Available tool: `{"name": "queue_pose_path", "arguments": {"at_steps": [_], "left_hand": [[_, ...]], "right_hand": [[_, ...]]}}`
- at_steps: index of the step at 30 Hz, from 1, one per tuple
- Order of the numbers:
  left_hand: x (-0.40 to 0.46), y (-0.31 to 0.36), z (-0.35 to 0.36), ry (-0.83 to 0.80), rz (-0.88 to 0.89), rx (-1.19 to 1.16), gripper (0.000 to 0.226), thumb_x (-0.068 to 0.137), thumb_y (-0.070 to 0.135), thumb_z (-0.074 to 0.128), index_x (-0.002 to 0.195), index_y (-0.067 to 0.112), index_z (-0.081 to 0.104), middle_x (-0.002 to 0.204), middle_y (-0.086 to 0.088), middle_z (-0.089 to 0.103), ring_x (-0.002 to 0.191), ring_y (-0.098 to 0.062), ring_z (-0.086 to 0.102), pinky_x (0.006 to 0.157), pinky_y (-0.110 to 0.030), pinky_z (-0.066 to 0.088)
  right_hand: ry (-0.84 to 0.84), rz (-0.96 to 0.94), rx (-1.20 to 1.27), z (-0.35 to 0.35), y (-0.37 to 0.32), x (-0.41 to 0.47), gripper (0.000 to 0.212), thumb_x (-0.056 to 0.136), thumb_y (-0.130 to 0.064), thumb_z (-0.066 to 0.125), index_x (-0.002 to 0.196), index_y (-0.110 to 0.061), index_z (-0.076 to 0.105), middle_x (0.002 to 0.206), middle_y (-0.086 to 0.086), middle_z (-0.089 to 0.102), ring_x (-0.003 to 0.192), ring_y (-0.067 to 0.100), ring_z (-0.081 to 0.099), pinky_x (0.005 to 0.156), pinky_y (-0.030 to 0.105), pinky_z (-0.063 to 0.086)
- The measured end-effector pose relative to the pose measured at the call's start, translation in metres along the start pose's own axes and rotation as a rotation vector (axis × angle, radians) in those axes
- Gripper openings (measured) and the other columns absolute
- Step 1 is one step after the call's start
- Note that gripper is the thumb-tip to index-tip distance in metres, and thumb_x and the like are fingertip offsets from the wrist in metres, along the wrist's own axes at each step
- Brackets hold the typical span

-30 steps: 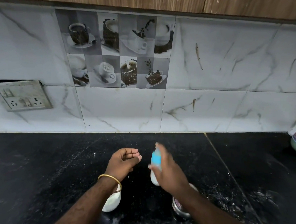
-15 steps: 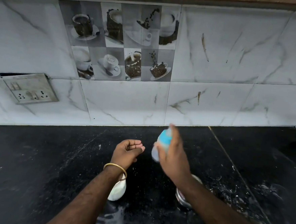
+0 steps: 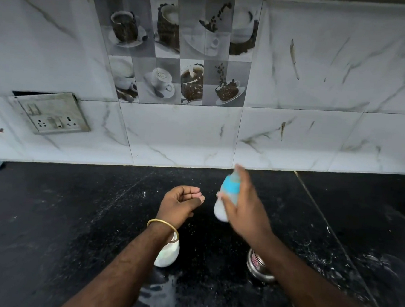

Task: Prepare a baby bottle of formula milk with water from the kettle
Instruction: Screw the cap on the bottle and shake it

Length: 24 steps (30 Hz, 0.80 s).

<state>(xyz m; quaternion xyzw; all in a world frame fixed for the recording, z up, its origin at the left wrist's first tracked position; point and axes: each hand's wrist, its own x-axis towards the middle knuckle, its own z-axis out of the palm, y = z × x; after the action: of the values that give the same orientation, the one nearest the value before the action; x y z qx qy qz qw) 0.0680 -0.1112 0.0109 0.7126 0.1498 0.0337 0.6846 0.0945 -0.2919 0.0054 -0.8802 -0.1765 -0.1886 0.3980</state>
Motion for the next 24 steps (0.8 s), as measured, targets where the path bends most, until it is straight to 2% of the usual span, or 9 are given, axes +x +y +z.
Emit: {"name": "queue_pose_path", "arguments": {"at_steps": [3,7,12,13,16,18,21,22,24], "left_hand": [[0.000,-0.003,-0.002,0.020,-0.011,-0.002,0.023,0.084,0.008,0.074,0.106,0.012,0.071,0.103,-0.005,0.077,0.098,-0.019,0.071,0.078,-0.036,0.056],[-0.003,-0.003,0.000,0.002,-0.001,0.017,0.023,0.084,0.010,0.074,0.106,0.013,0.071,0.101,-0.002,0.077,0.092,-0.014,0.070,0.075,-0.034,0.056],[0.001,-0.008,-0.005,0.018,-0.014,0.018,0.022,0.083,0.011,0.075,0.104,0.016,0.071,0.101,-0.001,0.078,0.095,-0.015,0.072,0.076,-0.034,0.057],[0.000,-0.008,-0.005,0.020,-0.018,0.018,0.021,0.083,0.011,0.075,0.104,0.016,0.071,0.101,-0.001,0.078,0.096,-0.016,0.072,0.076,-0.034,0.057],[-0.002,-0.007,-0.002,0.009,-0.010,0.024,0.021,0.084,0.010,0.074,0.104,0.015,0.071,0.102,-0.003,0.077,0.091,-0.013,0.070,0.075,-0.034,0.055],[-0.002,-0.006,-0.001,-0.004,-0.003,0.024,0.022,0.084,0.010,0.074,0.105,0.014,0.071,0.102,-0.002,0.077,0.090,-0.012,0.069,0.075,-0.033,0.055],[-0.001,-0.005,-0.001,0.002,0.004,0.026,0.023,0.084,0.011,0.075,0.106,0.014,0.071,0.100,-0.001,0.077,0.089,-0.012,0.070,0.075,-0.033,0.056],[-0.001,-0.005,-0.001,0.007,0.002,0.029,0.023,0.083,0.012,0.075,0.106,0.015,0.071,0.100,0.000,0.077,0.090,-0.012,0.071,0.075,-0.033,0.057],[-0.003,-0.005,0.000,0.005,0.002,0.038,0.023,0.084,0.013,0.075,0.106,0.016,0.071,0.100,0.001,0.077,0.092,-0.013,0.071,0.076,-0.034,0.057]], "right_hand": [[0.263,0.017,0.121,-0.003,-0.013,0.007,0.077,0.094,-0.031,0.063,0.155,-0.021,0.017,0.149,0.012,0.043,0.125,0.015,0.049,0.103,0.028,0.043],[-0.420,0.058,-0.158,0.013,0.014,-0.022,0.080,0.093,-0.037,0.062,0.155,-0.032,0.012,0.145,0.012,0.048,0.119,0.026,0.058,0.094,0.037,0.048],[0.291,0.040,0.215,-0.005,-0.004,0.006,0.076,0.094,-0.027,0.065,0.152,-0.027,0.016,0.151,0.012,0.040,0.131,0.020,0.049,0.108,0.033,0.042],[0.240,0.022,0.138,-0.004,-0.002,0.003,0.077,0.094,-0.027,0.065,0.153,-0.025,0.016,0.152,0.012,0.040,0.132,0.018,0.047,0.108,0.031,0.041],[-0.364,0.057,-0.149,0.010,0.018,-0.020,0.079,0.092,-0.035,0.064,0.154,-0.030,0.015,0.146,0.010,0.047,0.127,0.024,0.054,0.098,0.034,0.045],[-0.282,0.094,-0.034,0.004,0.019,-0.013,0.079,0.091,-0.034,0.066,0.153,-0.032,0.017,0.143,0.010,0.050,0.121,0.027,0.056,0.099,0.037,0.047],[0.245,0.089,0.203,-0.013,0.001,0.009,0.078,0.093,-0.028,0.067,0.153,-0.025,0.019,0.148,0.012,0.044,0.127,0.023,0.052,0.106,0.034,0.044],[0.278,0.055,0.158,-0.013,-0.002,0.008,0.077,0.093,-0.027,0.066,0.154,-0.021,0.019,0.150,0.012,0.042,0.129,0.023,0.050,0.107,0.030,0.042],[-0.016,0.023,-0.032,0.001,0.005,-0.006,0.078,0.093,-0.030,0.064,0.155,-0.023,0.017,0.148,0.012,0.043,0.127,0.025,0.052,0.102,0.031,0.043]]}}
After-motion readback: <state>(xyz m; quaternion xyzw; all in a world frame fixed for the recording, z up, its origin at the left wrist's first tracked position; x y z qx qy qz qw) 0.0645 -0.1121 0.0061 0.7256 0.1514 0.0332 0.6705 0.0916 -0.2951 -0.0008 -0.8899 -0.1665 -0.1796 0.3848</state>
